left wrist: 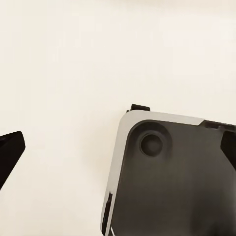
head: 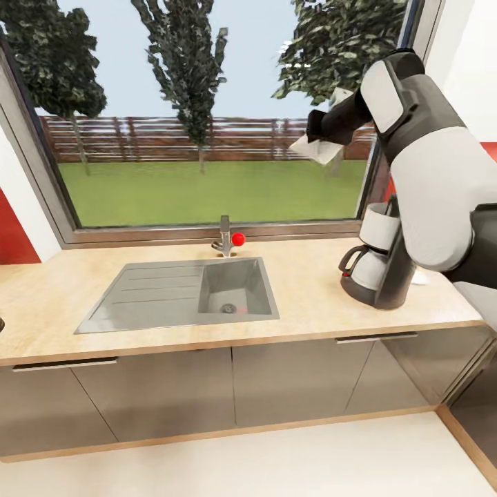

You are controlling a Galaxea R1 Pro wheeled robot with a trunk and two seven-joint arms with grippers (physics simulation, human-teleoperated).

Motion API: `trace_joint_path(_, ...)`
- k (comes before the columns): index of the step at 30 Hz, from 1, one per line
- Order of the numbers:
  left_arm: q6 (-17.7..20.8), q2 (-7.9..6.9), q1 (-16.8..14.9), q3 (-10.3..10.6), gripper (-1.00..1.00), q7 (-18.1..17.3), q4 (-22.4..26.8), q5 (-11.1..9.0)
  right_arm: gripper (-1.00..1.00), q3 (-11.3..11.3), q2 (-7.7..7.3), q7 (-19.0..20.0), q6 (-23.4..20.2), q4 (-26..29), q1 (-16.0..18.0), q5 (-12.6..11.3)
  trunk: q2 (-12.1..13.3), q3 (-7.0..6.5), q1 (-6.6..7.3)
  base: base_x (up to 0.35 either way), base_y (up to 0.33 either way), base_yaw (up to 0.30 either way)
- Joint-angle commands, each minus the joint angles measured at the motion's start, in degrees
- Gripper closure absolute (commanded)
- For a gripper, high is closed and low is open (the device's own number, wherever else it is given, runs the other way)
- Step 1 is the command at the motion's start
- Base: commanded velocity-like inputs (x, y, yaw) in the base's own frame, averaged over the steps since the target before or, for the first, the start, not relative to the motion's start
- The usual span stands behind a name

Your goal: Set up a coffee station on the kitchen countertop: keep the coffee maker on the countertop, move the bottle of coffee from the kitchen shelf to the counter next to the coffee maker, place a paper coffee filter on top of the coffee maker, put the saucer next to the coffee maker with the coffee cup on the saucer, and place the electric kettle next to the coffee maker.

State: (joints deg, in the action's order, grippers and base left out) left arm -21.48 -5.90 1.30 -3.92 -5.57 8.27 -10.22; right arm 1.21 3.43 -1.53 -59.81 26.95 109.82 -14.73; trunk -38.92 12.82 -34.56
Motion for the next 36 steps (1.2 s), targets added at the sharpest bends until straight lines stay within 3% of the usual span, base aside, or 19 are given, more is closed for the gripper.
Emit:
trace_joint_path(1,0.0,0.01,0.0,-0.4,-1.00,-0.6,0.1,-0.4,1.00,0.1,0.05,-0.2,-0.2,-1.6,1.8,0.3,-0.1,0.08,-0.02,0.000,0.000,0.000)
trace_joint_path(7,0.0,0.01,0.0,-0.4,-1.00,-0.6,0.1,-0.4,1.00,0.2,0.08,0.0,-0.2,-6.8,9.4,4.0,-0.1,0.08,-0.02,0.000,0.000,0.000)
trace_joint_path(8,0.0,0.01,0.0,-0.4,-1.00,-0.6,0.1,-0.4,1.00,0.1,0.09,0.1,-0.2,-8.6,11.9,6.0,-0.1,0.08,-0.02,0.000,0.000,0.000)
trace_joint_path(13,0.0,0.01,0.0,-0.4,-1.00,-0.6,0.1,-0.4,1.00,-0.2,0.17,0.9,-0.2,-11.7,13.7,10.1,-0.1,0.08,-0.02,0.000,0.000,0.000)
trace_joint_path(16,0.0,0.01,0.0,-0.4,-1.00,-0.6,0.1,-0.4,1.00,-3.3,0.33,1.8,-0.2,-14.6,13.9,11.9,-0.1,0.08,-0.02,0.000,0.000,0.000)
trace_joint_path(20,0.0,0.01,0.0,-0.4,-1.00,-0.6,0.1,-0.4,1.00,-11.3,0.47,2.8,-0.2,-16.0,14.0,12.6,-0.1,0.08,-0.02,0.000,0.000,0.000)
trace_joint_path(21,0.0,0.01,0.0,-0.4,-1.00,-0.6,0.1,-0.4,1.00,-18.5,0.87,3.1,-0.2,-16.6,13.9,12.7,-0.1,0.08,-0.02,0.000,0.000,0.000)
trace_joint_path(23,0.0,0.01,0.0,-0.4,-1.00,-0.6,0.1,-0.4,1.00,-24.2,1.08,3.4,-0.2,-17.6,13.8,12.8,-0.1,0.08,-0.02,0.000,0.000,0.000)
trace_joint_path(24,0.0,0.01,0.0,-0.4,-1.00,-0.6,0.1,-0.4,1.00,-25.6,1.11,3.5,-0.2,-18.0,13.7,12.8,-0.1,0.08,-0.02,0.000,0.000,0.000)
trace_joint_path(26,0.0,0.01,0.0,-0.4,-1.00,-0.6,0.1,-0.4,1.00,-31.2,1.39,3.6,-0.2,-20.4,13.6,13.0,-0.1,0.08,-0.02,0.000,0.000,0.000)
trace_joint_path(29,0.0,0.01,0.0,-0.4,-1.00,-0.6,0.1,-0.4,1.00,-35.8,1.75,4.1,-0.2,-23.3,13.6,13.2,-0.1,0.08,-0.02,0.000,0.000,0.000)
trace_joint_path(32,0.0,0.01,0.0,-0.4,-1.00,-0.6,0.1,-0.4,1.00,-40.5,1.74,12.0,-0.2,-25.5,13.6,14.9,-0.1,0.08,-0.02,0.000,0.000,0.000)
trace_joint_path(36,0.0,0.01,0.0,-0.4,-1.00,-0.6,0.1,-0.4,1.00,-49.5,1.35,29.5,5.9,-26.1,13.6,22.1,-0.1,0.08,-0.02,0.000,0.000,0.000)
